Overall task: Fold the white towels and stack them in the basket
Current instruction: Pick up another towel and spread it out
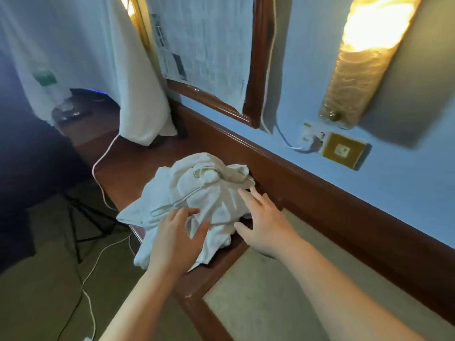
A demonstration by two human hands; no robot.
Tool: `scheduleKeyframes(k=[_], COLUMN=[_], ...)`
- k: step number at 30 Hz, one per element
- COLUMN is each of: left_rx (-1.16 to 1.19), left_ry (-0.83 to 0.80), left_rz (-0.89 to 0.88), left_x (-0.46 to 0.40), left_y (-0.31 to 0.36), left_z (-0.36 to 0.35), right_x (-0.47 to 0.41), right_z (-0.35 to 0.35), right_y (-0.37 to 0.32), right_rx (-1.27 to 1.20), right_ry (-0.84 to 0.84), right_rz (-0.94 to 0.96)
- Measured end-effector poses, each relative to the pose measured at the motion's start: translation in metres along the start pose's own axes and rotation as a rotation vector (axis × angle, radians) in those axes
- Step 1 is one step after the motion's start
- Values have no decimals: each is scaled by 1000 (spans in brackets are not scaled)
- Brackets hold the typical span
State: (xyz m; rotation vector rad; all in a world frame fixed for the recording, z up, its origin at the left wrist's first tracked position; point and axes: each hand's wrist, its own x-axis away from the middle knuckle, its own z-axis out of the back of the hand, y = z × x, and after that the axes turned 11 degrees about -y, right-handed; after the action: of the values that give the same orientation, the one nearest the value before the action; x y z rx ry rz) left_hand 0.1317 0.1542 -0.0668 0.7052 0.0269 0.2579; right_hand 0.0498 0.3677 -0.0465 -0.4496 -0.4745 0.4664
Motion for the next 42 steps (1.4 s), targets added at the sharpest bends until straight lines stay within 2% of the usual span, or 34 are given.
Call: scheduleKeyframes(k=[5, 11, 15, 19, 23, 27, 28, 30, 32, 35, 38, 40, 42], left_rx=[-6, -256, -353, -323, 3, 251, 295, 338, 357, 344, 311, 358, 391], left_ry=[-52, -184, -241, -112, 112, 281, 306, 307, 262, 120, -40, -10, 114], left_rz=[54, 142, 94, -59, -254, -381, -405, -410, -325, -200, -201, -217, -280], left_x=[-75, -174, -216, -228, -227, -226, -226, -227, -225, -210, -188, -168, -151], left_y=[-62, -109, -142, -168, -151, -98, -85, -56, -26, 10, 37, 60, 82], left_z=[17, 3, -7, -19, -11, 41, 53, 72, 83, 85, 75, 70, 70], right_x=[-119, -225, -255, -269, -274, -276, -271, -255, -231, -189, -149, -115, -79], right_z=[-29, -45, -60, -62, -54, -14, 3, 43, 87, 142, 187, 216, 239], right_y=[-41, -74, -81, -80, -88, -93, -99, -114, -134, -155, -167, -172, -174], right_rx=[74, 164, 183, 171, 163, -204, -232, -218, -266, -257, -252, -237, -216], right_ry=[-141, -241, -359, -340, -160, 151, 211, 340, 441, 576, 708, 802, 879], right_rz=[-32, -146, -157, -179, -169, -230, -225, -144, -69, 8, 31, 59, 57])
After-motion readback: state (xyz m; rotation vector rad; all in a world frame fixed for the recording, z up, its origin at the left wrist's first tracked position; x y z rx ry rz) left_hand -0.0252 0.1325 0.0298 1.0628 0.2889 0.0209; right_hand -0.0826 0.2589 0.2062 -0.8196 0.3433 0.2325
